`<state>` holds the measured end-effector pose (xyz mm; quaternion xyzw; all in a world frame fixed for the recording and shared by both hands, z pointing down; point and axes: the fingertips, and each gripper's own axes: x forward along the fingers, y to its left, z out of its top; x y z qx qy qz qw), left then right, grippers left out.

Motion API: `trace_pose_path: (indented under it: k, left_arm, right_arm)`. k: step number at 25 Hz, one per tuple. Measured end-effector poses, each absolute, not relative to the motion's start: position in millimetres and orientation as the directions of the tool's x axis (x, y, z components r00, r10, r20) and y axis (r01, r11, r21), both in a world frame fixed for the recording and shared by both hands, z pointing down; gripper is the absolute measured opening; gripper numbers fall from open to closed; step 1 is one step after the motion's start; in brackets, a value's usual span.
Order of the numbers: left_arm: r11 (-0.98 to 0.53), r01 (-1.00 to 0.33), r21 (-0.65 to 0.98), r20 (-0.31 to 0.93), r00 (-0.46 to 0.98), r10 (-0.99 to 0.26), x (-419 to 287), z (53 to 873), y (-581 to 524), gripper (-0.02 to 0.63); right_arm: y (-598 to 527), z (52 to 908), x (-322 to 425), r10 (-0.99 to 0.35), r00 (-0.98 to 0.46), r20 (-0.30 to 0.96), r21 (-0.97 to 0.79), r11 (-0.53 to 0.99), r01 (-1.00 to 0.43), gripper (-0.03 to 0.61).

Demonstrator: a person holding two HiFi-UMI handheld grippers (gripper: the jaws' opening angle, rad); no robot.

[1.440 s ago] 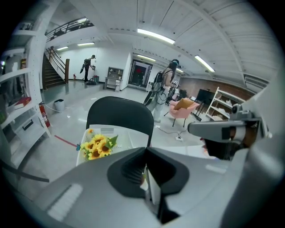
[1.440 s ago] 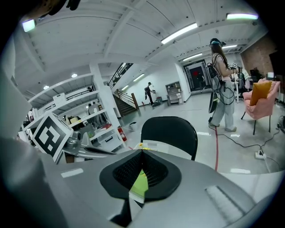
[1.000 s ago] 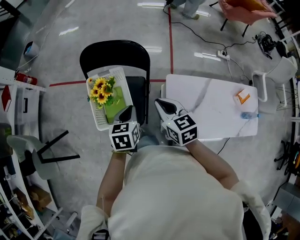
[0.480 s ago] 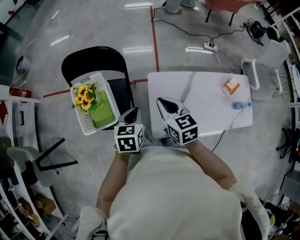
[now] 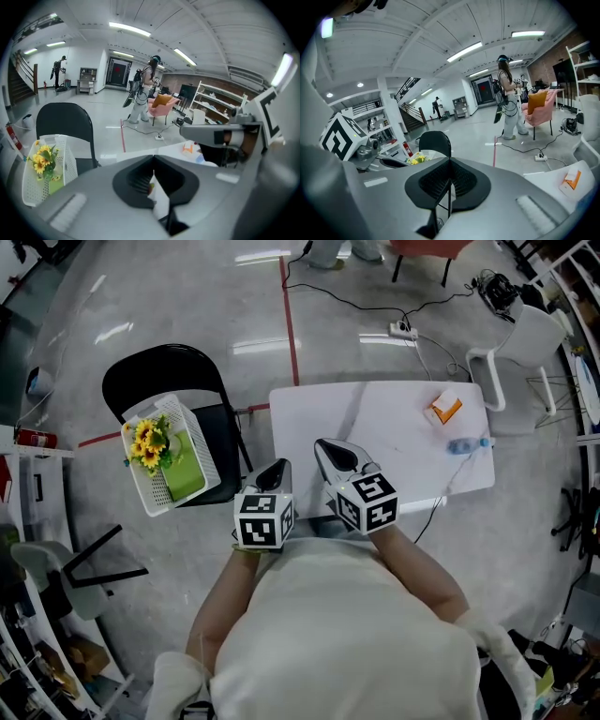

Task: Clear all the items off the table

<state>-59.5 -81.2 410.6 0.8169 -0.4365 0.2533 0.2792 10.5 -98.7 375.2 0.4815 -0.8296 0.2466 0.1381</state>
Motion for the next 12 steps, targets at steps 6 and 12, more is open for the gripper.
trace_pose_path:
  k: [6,12]
  left_arm:
    - [-0.410,-0.865,0.290,0.654,0.492,-0.575,-26.9,413.1,-72.5,0.009]
    - [-0.378,-0.876,0.301,0.661,0.477,-0.580,1.6,417.4,-65.5,0.009]
  right_arm:
    - [-83.3,382.2,51.8,-0.718,-0.491,0.494,-0.251,0.423,-0.871,-0.001]
    - [-70.6,392.7,84.6,-0.693,-0.504,0.515,-0.250,0.441,-0.862,-0.002]
